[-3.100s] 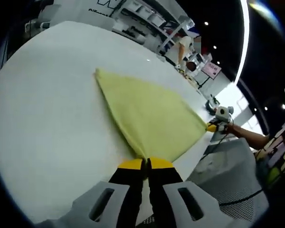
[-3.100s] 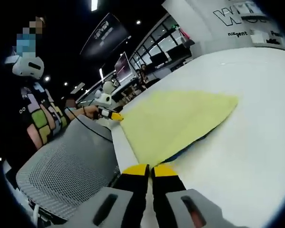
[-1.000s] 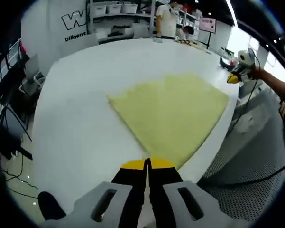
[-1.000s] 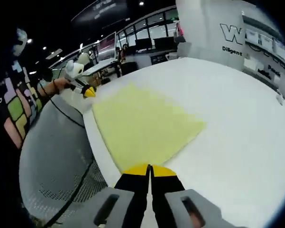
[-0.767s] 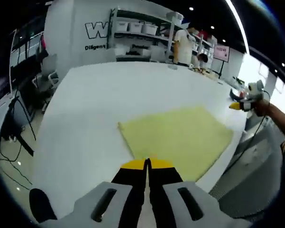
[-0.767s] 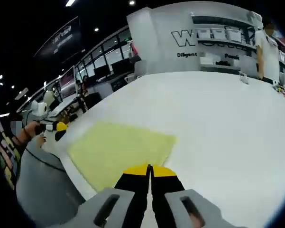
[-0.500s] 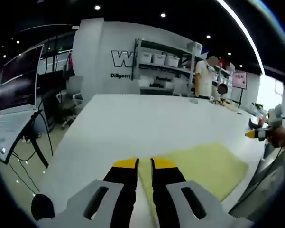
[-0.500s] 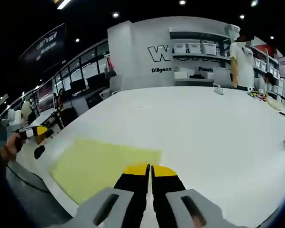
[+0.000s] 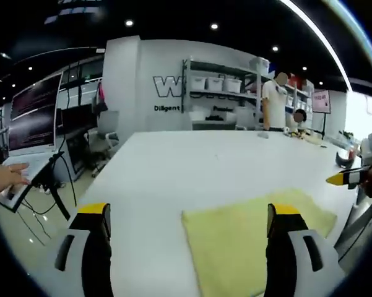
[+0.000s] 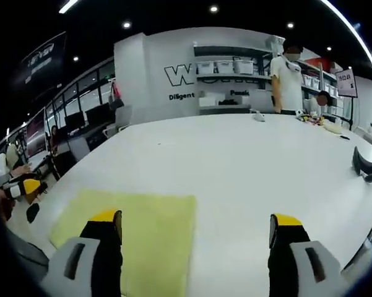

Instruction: Fold the garment on the visible template until the final outline fits inside the template.

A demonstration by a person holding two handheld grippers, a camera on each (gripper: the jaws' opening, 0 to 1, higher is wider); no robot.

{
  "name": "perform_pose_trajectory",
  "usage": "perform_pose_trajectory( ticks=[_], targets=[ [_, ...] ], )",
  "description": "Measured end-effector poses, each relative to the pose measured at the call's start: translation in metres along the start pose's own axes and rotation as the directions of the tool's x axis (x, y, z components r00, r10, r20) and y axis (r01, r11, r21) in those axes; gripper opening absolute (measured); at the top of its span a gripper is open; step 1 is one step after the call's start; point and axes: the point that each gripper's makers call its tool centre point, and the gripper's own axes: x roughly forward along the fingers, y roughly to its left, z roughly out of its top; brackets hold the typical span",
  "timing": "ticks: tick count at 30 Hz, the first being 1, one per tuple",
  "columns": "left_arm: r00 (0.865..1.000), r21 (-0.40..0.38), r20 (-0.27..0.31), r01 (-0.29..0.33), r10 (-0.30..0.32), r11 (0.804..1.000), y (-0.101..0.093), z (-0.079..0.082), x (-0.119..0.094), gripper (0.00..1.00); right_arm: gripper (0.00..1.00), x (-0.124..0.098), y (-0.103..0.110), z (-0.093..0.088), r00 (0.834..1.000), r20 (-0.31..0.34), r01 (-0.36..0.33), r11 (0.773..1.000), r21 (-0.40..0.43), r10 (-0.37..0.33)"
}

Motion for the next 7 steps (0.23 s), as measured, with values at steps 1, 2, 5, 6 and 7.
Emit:
perform_pose_trajectory(
  ticks=[1,2,5,6,7],
  targets=[
    [1.0,0.004,-0.004,0.0,0.0,1.0,0.0,-0.0014,0.0014,0.99,0.99,0.0004,-0.0001,0.0,1.0,0.0,0.001,1.0,0.001,-0.001],
    [1.0,0.009,-0.017,0.001,-0.001,1.0,-0.0002,-0.0039,0.0027,0.99,0.99,0.0011,0.0002,-0.0002,1.0,-0.001,-0.002,1.0,-0.002,0.002],
    [1.0,-0.011,-0.027,0.011,-0.012,1.0,-0.0022,-0.0073,0.0042,0.99,0.99,0.0013,0.0028,-0.0023,1.0,-0.006,-0.008,1.0,-0.022,0.008],
    [0.999,-0.012,-0.032,0.013,-0.014,1.0,-0.0027,-0.0085,0.004,0.99,0.99,0.0015,0.0032,-0.0032,1.0,-0.009,-0.012,1.0,-0.024,0.011],
    [0.999,-0.012,-0.032,0.013,-0.014,1.0,-0.0027,-0.0085,0.004,0.99,0.99,0.0011,0.004,-0.0034,1.0,-0.01,-0.013,1.0,-0.023,0.013]
  ],
)
